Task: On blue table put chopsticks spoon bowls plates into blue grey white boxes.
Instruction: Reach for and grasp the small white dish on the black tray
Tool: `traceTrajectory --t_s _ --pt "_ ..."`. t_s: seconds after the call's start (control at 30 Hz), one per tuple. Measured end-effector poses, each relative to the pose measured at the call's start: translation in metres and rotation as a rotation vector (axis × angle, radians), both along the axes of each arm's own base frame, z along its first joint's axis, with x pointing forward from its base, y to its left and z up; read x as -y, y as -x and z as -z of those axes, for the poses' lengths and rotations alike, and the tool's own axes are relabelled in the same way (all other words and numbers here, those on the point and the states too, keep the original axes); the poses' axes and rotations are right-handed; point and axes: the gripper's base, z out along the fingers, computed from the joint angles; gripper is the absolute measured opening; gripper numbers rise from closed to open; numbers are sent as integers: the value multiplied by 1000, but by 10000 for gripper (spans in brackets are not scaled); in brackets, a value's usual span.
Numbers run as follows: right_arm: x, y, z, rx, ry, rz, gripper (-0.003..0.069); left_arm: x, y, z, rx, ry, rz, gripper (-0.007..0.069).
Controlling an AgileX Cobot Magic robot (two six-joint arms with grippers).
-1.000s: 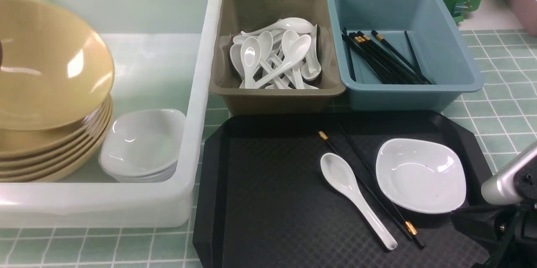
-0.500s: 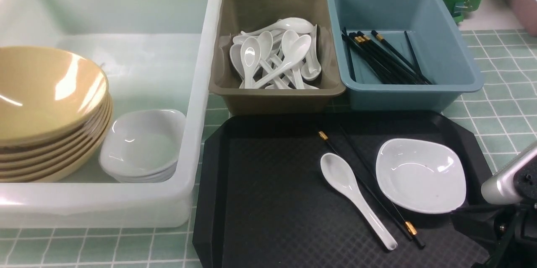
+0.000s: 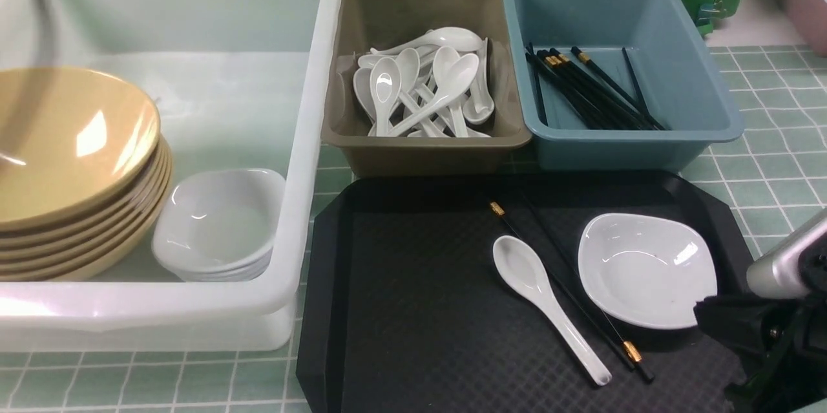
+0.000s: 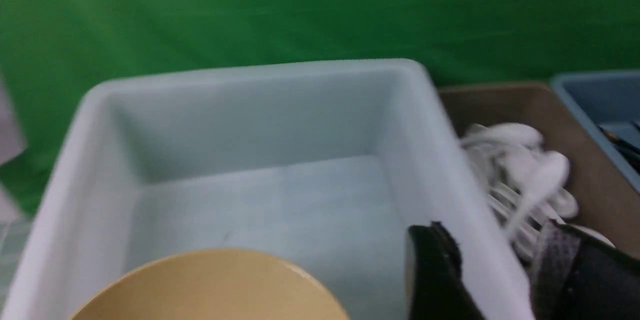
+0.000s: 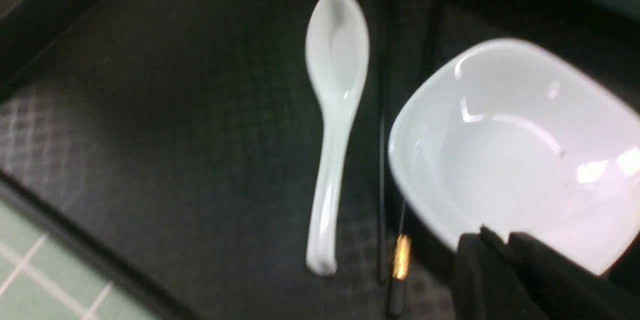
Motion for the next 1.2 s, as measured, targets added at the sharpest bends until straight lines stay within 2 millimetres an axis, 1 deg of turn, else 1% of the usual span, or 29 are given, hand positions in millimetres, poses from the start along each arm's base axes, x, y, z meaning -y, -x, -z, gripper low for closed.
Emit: traceTrajectory --t_s 0.03,0.07,0.1,0.13,0.17,0.2,0.23,0.27,0.3,0.37,0.4,0.43,0.47,0.5,0.57,0.63,0.67,0.77,0.87,0.93,0.97,1.1,1.17,1.2 --pt "0 -1 -1 11 -4 5 99 11 6 7 7 -51 79 111" --pt "0 -2 -2 16 -16 16 104 27 18 15 32 -136 209 50" --pt "-1 -3 -4 10 -24 21 109 37 30 25 46 -191 298 24" --pt "-2 -6 -6 3 -30 25 114 40 37 29 58 -222 334 15" --pt "-3 -8 -10 -10 -38 27 125 43 42 38 57 -272 373 4" --pt "-4 -8 -10 -21 -40 29 130 43 44 40 57 -272 372 4" --pt "-6 -14 -16 -60 -45 29 154 45 55 58 53 -352 415 3" --pt "-8 -19 -20 -97 -45 31 176 42 62 75 27 -397 411 3" --pt "-9 -26 -24 -145 -41 37 207 38 65 86 2 -427 391 4" --pt "-10 -41 -27 -217 -36 64 255 31 70 107 -40 -460 342 4" --pt "-8 -50 -28 -266 -28 85 293 25 73 118 -59 -476 286 4" --pt "-4 -65 -26 -310 -17 126 331 18 76 134 -88 -476 221 4" --pt "1 -76 -23 -337 -4 160 361 14 79 145 -91 -458 170 4" --pt "2 -78 -23 -345 -5 170 372 13 79 144 -84 -452 158 4" --pt "14 -98 -12 -403 -7 252 420 7 84 159 -67 -400 74 4" --pt "21 -109 -1 -454 -18 308 444 2 88 164 8 -340 6 4" --pt "27 -117 12 -512 -23 350 457 -1 93 167 79 -301 -31 4" --pt "28 -126 36 -612 -36 387 468 -4 102 171 236 -221 -69 4" --pt "26 -131 52 -663 -48 402 468 -6 110 175 332 -205 -83 4" --pt "26 -135 58 -668 -55 413 468 -8 113 173 383 -206 -91 5" --pt "26 -135 58 -666 -57 414 466 -8 113 173 387 -206 -92 5" --pt "26 -138 62 -648 -56 405 398 -8 114 171 418 -195 -96 5" --pt "26 -139 61 -635 -52 397 332 -8 114 171 421 -194 -96 5" --pt "26 -140 61 -621 -51 395 263 -8 114 171 423 -197 -96 5"
